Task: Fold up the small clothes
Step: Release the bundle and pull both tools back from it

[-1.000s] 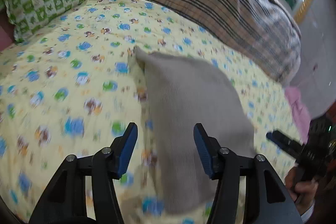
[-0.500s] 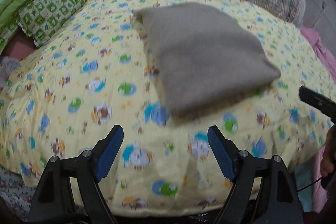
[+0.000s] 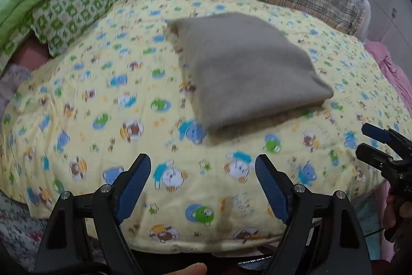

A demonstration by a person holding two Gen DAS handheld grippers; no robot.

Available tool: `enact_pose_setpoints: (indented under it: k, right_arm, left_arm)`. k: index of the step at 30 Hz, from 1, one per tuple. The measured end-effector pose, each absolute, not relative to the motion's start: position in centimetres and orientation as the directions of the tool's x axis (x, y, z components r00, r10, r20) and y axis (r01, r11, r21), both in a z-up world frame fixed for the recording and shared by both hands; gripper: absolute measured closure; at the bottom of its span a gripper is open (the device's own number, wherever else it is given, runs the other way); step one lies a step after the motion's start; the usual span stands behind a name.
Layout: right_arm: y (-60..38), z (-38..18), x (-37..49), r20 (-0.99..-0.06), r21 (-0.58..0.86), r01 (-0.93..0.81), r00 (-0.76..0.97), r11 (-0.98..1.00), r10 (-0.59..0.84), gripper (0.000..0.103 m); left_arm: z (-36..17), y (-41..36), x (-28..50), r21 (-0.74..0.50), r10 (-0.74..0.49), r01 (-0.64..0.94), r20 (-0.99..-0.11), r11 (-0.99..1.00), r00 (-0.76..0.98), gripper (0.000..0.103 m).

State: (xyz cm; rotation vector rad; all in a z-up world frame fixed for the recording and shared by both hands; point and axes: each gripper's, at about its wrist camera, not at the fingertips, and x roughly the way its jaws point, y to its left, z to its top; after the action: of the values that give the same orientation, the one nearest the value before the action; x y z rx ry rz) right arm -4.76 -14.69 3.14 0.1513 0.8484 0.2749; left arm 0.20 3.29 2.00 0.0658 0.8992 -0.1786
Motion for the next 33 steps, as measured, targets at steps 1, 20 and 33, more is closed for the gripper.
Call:
enact_pose_setpoints:
  k: [1,20,33]
  right_arm:
    - [-14.6,3.5,-4.6,-0.713,0.236,-0.188,0.633,0.953,0.301,0.017]
    - [-13.3,2.2,0.8,-0.747,0.232,-0.191,0.594,0.954,0.301,0.012]
    - [-12.8,3.4,3.6,-0.741,0.203,-0.220,0.603,0.954,0.296,0.012]
  left_arm:
    - [2.4,3.2,0.3,-0.017,-0.128,0.181,-0.776,0.983,0.618,0.019]
    - [0.5,3.3,3.5,-0.032,-0.099,0.122,-0.799,0.992,0.593,0.018]
    - [2.2,2.6,5.4,0.017,-0.067,0.130,-0.782,0.991,0.619,0.018]
